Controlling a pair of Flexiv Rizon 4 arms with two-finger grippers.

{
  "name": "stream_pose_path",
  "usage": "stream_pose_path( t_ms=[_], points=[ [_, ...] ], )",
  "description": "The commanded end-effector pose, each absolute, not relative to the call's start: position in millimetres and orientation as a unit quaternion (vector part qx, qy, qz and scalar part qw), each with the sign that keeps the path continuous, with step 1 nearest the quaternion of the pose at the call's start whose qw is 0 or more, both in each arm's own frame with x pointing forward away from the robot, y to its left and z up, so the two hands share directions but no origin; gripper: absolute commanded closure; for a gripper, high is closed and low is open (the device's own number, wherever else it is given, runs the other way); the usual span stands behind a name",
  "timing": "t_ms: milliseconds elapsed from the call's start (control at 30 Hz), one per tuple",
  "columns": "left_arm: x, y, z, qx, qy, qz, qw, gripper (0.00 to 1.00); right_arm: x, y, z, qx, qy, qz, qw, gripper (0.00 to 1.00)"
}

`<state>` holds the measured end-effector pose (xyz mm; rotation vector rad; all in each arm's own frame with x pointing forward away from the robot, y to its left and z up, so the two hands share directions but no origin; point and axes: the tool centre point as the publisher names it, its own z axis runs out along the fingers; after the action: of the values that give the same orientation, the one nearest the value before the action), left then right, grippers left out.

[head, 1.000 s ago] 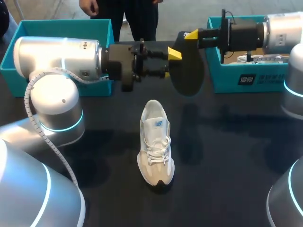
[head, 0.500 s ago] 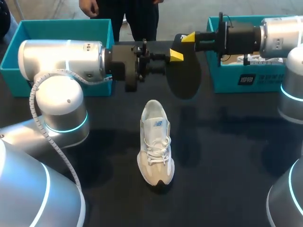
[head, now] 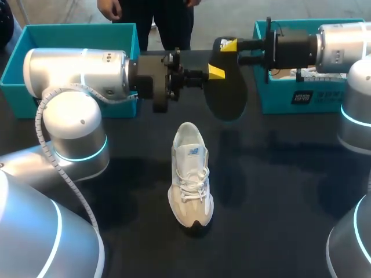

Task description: Take the shoe out of the shoebox, open the shoe tongue, remove and reinsert the insole, then place the shoe into the shoebox

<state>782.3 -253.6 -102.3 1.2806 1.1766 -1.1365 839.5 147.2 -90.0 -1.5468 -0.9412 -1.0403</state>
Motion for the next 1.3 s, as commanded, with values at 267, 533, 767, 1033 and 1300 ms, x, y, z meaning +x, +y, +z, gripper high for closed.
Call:
stream_pose_path(
  t_ms=[267, 533, 767, 1033, 1300],
  points=[
    [783.3, -230.0, -101.3, 0.516, 0.495, -0.494, 0.495, 1.00, 825.8, 135.6, -91.7, -0.625, -0.431, -0.453, 0.466, 0.00],
    [784.6, -213.9, -99.8, 0.509, 0.505, -0.491, 0.495, 1.00, 806.3, 112.5, -90.5, -0.577, -0.472, -0.505, 0.435, 0.00],
    [784.5, -202.4, -93.3, 0.499, 0.507, -0.500, 0.493, 1.00, 787.1, 87.1, -89.3, -0.550, -0.488, -0.529, 0.424, 0.00],
    [784.2, -195.3, -89.1, 0.495, 0.506, -0.506, 0.493, 1.00, 781.2, 70.3, -81.9, -0.517, -0.521, -0.534, 0.421, 0.00],
    [786.8, -193.6, -86.7, 0.495, 0.507, -0.510, 0.488, 1.00, 779.9, 62.3, -82.0, -0.501, -0.531, -0.531, 0.430, 0.00]
  ],
)
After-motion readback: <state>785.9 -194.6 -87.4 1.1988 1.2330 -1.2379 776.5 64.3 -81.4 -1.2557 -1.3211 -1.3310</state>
